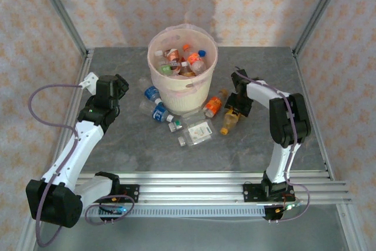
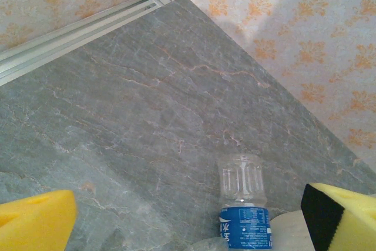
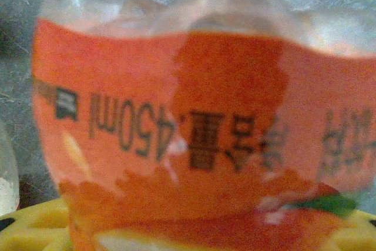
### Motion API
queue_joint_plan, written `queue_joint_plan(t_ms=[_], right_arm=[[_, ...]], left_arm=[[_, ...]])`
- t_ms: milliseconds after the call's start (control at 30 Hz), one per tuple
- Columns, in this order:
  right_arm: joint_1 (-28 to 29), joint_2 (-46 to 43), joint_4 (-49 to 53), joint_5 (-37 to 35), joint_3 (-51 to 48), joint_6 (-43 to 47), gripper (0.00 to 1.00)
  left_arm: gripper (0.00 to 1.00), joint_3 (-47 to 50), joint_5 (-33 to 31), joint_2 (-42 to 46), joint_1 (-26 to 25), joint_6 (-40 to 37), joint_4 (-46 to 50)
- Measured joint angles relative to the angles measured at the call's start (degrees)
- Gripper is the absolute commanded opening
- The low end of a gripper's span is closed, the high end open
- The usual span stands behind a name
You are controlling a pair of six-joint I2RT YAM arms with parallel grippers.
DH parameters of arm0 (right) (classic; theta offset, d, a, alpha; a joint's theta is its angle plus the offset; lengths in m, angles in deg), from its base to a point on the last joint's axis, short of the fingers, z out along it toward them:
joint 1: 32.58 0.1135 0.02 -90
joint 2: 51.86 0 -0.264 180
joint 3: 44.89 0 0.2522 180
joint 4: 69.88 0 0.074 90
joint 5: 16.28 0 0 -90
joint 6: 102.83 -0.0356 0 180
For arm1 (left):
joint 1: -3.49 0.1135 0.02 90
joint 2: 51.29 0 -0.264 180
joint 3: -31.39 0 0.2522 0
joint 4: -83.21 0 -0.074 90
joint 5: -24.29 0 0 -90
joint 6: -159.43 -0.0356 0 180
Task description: Put the plastic bottles in the bin
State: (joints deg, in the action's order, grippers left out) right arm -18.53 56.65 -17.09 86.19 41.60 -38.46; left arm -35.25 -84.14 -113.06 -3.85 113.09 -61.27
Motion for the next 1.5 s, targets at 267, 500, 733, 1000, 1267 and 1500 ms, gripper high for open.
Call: queue_joint_plan(t_ms=[267, 500, 733, 1000, 1267, 1500], right_arm=[[0.0, -1.79, 1.2, -1.51, 0.0, 0.13, 0.52], [0.02, -12.96, 5.79, -3.52, 0.94, 0.83, 0.48], [1.07, -21.51, 9.7, -2.67, 9.46, 1.64, 0.45], [4.63, -23.41, 10.91, 3.58, 25.7, 1.88, 0.44], [7.21, -18.25, 8.63, 11.39, 42.23, 0.92, 0.43], [10.64, -2.99, 9.81, 12.66, 61.72, -0.15, 0.42]], left_arm=[[1.0, 0.0, 0.0, 0.0, 0.0, 0.0, 0.04], [1.0, 0.0, 0.0, 0.0, 0.0, 0.02, 0.17], [1.0, 0.0, 0.0, 0.0, 0.0, 0.02, 0.2], [1.0, 0.0, 0.02, 0.02, 0.0, 0.02, 0.17], [1.0, 0.0, 0.24, 0.02, 0.0, 0.04, 0.13], [1.0, 0.0, 0.24, 0.17, 0.0, 0.02, 0.13]])
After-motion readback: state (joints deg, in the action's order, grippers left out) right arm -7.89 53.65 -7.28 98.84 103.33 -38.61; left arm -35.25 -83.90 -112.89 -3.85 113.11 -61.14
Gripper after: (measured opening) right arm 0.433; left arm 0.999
